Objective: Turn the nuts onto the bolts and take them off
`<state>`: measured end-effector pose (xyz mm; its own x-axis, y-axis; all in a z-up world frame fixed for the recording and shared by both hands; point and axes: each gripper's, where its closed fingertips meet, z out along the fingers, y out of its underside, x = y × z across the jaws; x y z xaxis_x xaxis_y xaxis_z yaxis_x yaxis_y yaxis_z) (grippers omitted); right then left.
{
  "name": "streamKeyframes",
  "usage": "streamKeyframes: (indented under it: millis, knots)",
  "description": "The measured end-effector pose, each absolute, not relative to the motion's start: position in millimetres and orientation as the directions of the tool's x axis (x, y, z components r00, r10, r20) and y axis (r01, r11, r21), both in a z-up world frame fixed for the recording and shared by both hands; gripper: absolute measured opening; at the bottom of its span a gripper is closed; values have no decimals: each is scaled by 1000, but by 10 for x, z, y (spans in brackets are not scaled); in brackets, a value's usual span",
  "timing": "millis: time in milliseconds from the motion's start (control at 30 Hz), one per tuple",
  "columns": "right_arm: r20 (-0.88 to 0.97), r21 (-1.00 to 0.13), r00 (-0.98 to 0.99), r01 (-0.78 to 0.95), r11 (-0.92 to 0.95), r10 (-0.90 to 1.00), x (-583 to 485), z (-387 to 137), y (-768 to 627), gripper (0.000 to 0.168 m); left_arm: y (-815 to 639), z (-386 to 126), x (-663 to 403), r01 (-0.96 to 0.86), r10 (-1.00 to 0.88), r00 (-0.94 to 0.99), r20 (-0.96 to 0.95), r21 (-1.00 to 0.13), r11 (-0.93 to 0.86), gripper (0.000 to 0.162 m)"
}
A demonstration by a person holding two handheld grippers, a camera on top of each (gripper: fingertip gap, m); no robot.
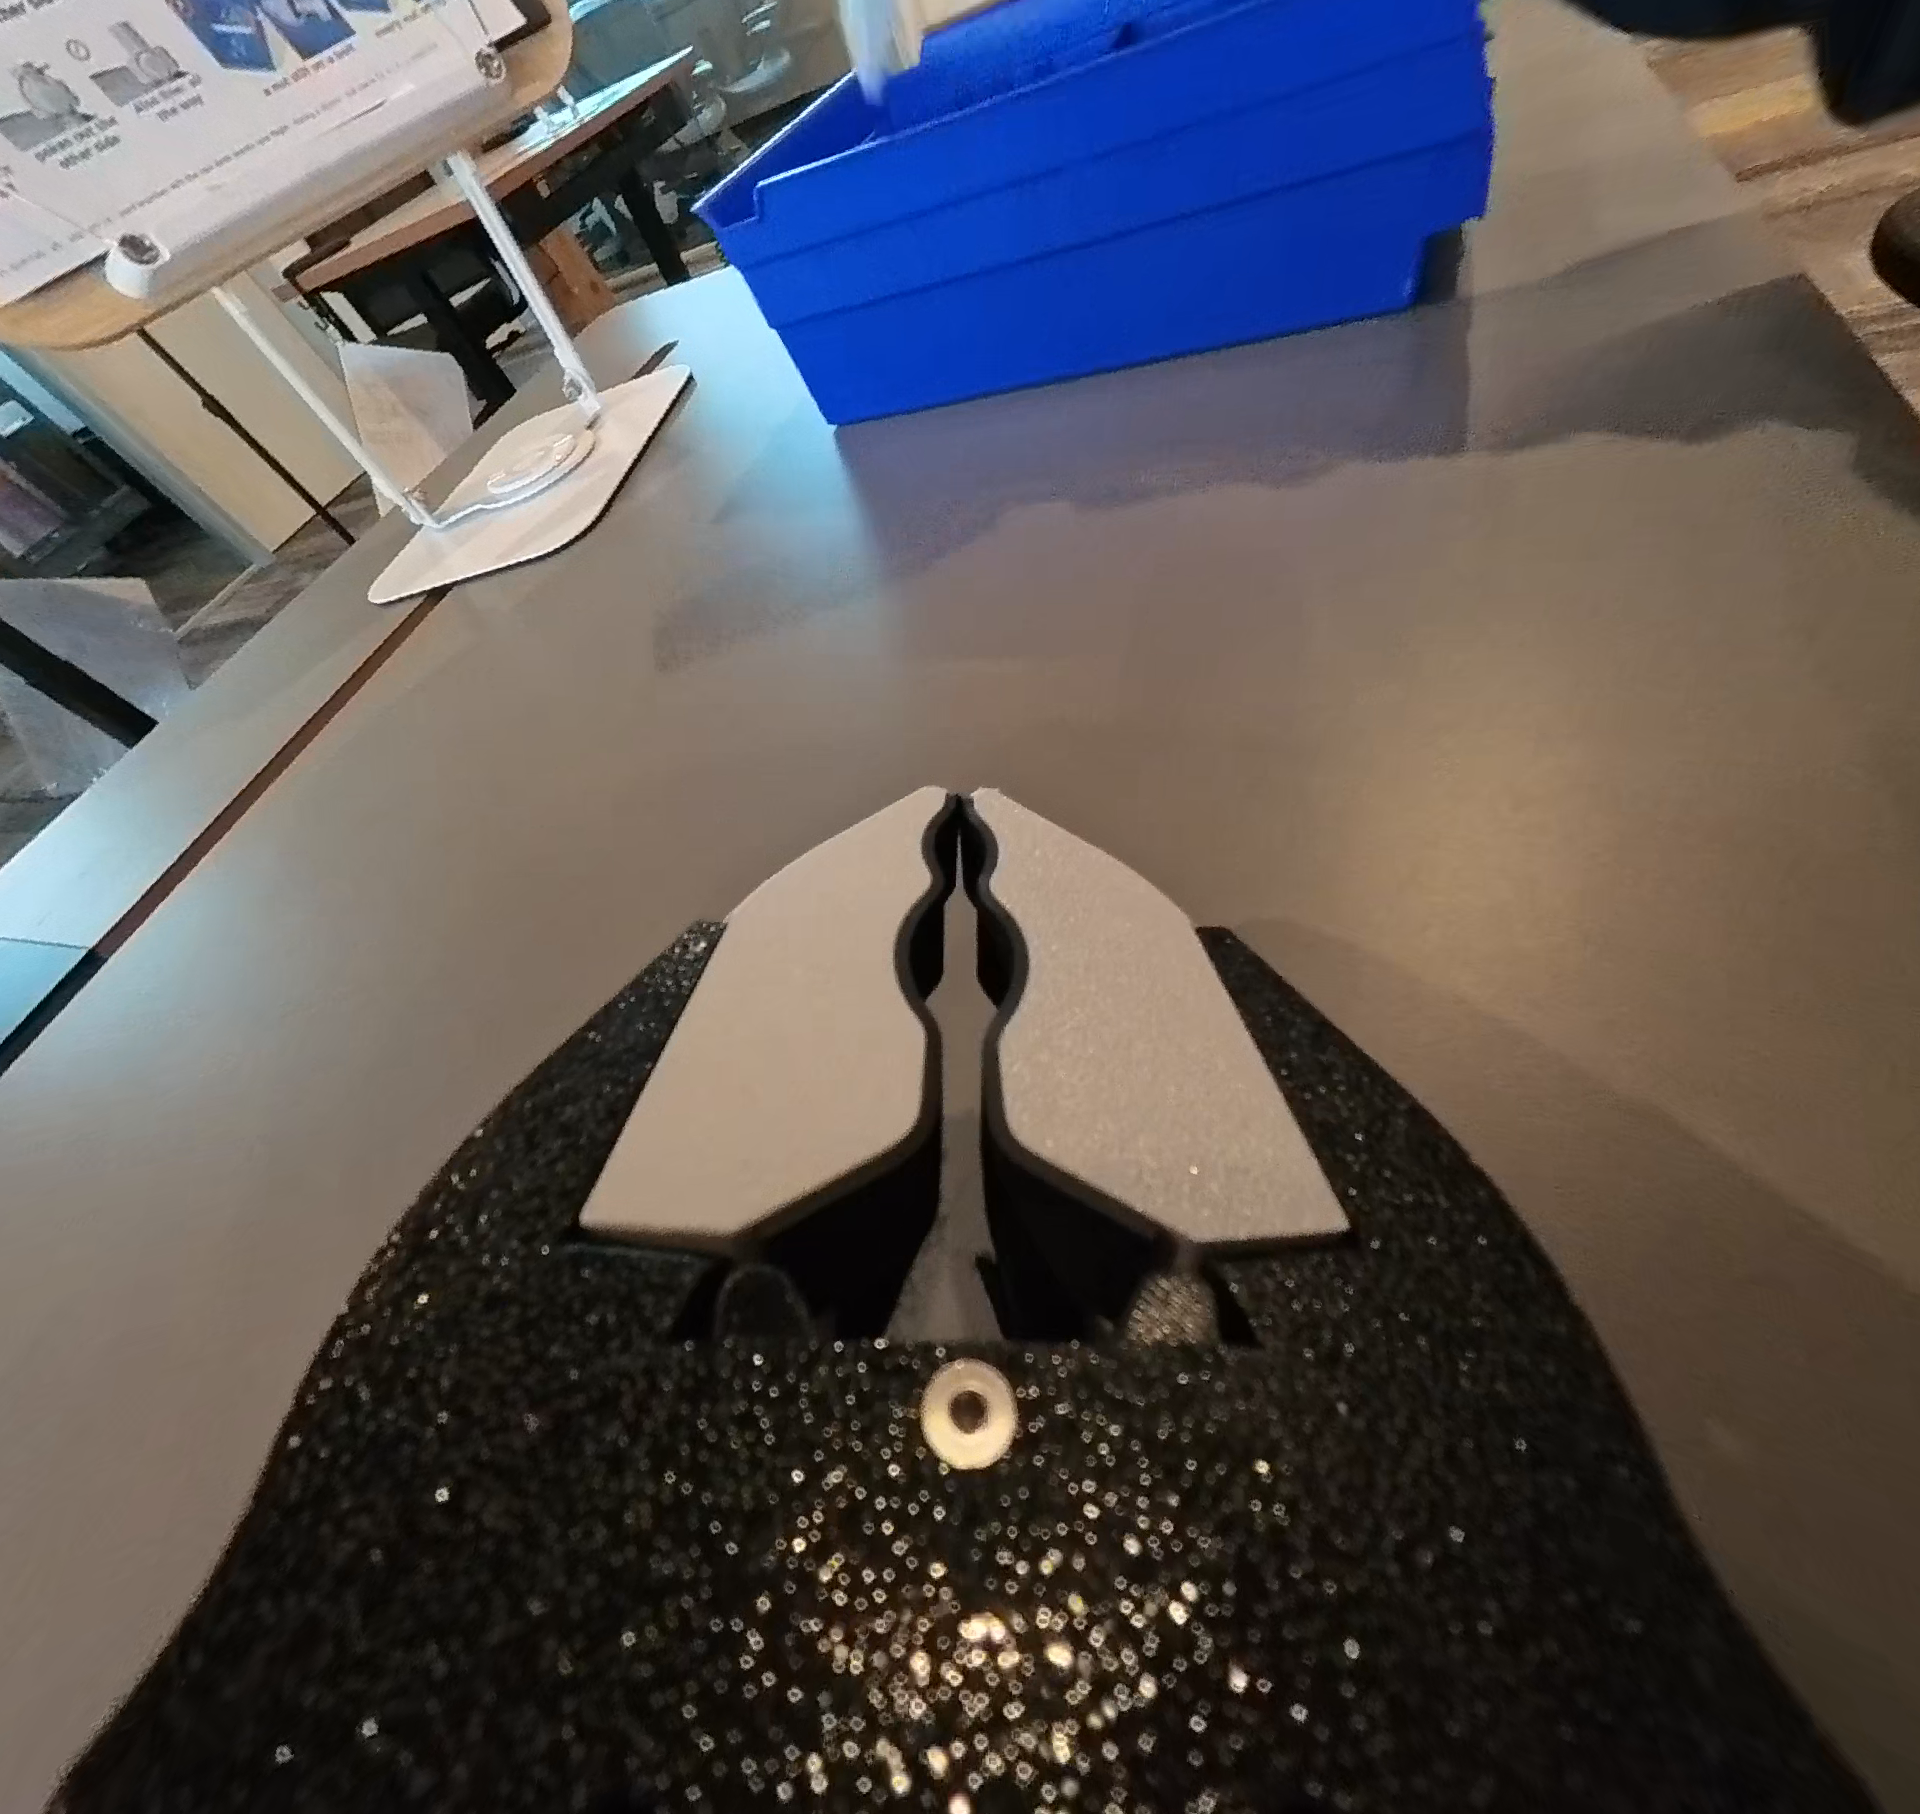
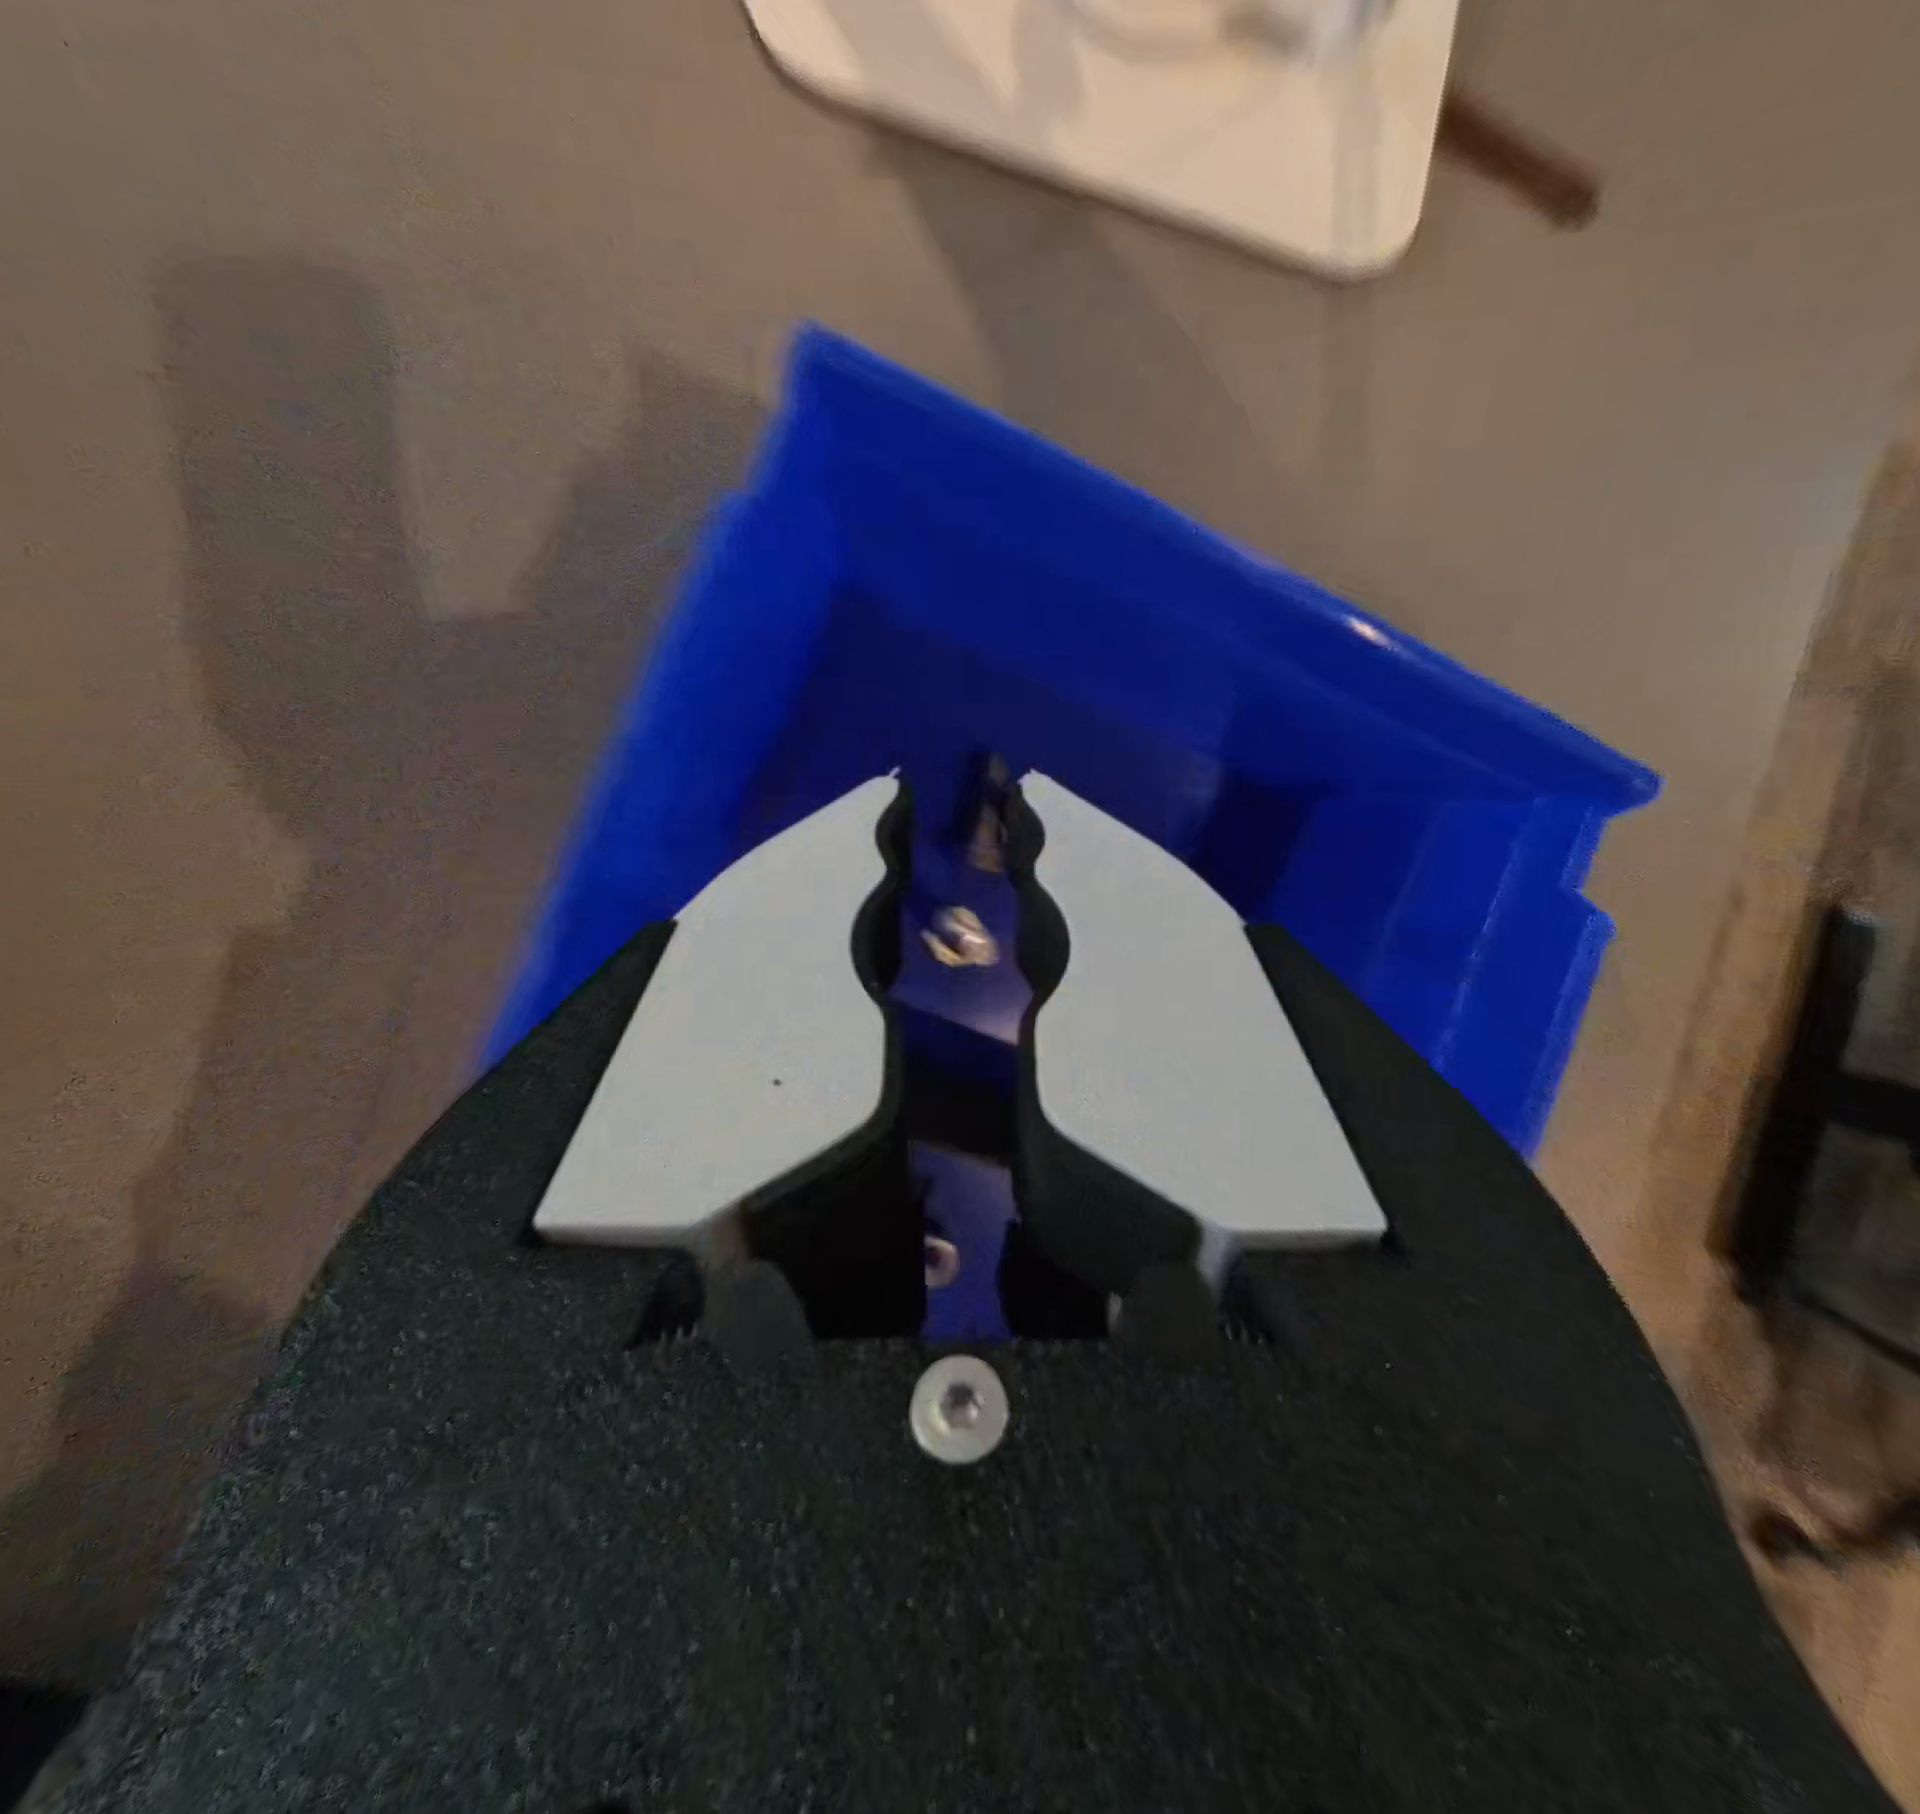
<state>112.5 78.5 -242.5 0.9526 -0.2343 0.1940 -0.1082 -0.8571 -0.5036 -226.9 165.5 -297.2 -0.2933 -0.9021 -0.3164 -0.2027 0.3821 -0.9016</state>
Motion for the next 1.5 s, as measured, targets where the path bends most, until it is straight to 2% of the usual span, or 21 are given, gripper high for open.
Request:
streamKeyframes:
  millis: [167, 233, 367, 467, 700, 833, 1000, 1033, 1167, 1233, 1367, 1500]
  knots:
    - [92, -841, 991, 24, -541, -98, -115, -1970, 1142, 13, 1698, -2979, -2266, -219, -912, -275, -303, -905, 366, 0]
    - [32, -908, 999, 38, -418, 22, -646, -2038, 1295, 10, 1712, -2983, -2266, -225, -917, -269, -295, -906, 358, 0]
    - [-36, -970, 993, -8, -244, 111, -1160, -2304, 1633, 11, 1738, -2983, -2263, -233, -924, -253, -287, -909, 346, 0]
    - [-58, -980, 973, -12, -201, 223, -1464, -2484, 1790, 19, 1762, -2997, -2261, -248, -930, -242, -276, -909, 334, 0]
    - [-51, -965, 941, 40, -258, 334, -1876, -2672, 1830, 47, 1804, -2976, -2265, -268, -948, -214, -234, -920, 287, 0]
    - [55, -966, 941, 134, -219, 333, -1918, -2625, 1810, 49, 1721, -2977, -2292, -306, -954, -268, -131, -928, 213, 0]
    - [214, -957, 947, 252, -142, 238, -1787, -2473, 1771, 49, 1976, -2953, -2313, -393, -988, -130, -84, -910, 129, 0]
    - [231, -956, 946, 264, -129, 226, -1774, -2452, 1767, 49, 2018, -2918, -2325, -403, -992, -108, -67, -909, 105, 5]
    - [289, -943, 939, 313, -113, 187, -1718, -2451, 1784, 54, 1797, -2569, -2429, -352, -974, -220, 46, -935, 35, 28]
    - [303, -939, 937, 325, -115, 176, -1707, -2456, 1792, 58, 1837, -2369, -2518, -320, -985, -173, -5, -945, 61, 39]
    - [340, -929, 926, 358, -96, 162, -1708, -2419, 1781, 59, 2242, -2000, -2840, -358, -974, 131, -187, -925, 129, 60]
    - [351, -924, 920, 370, -96, 174, -1734, -2434, 1787, 59, 2710, -1891, -3311, -418, -894, 435, -110, -904, -92, 75]
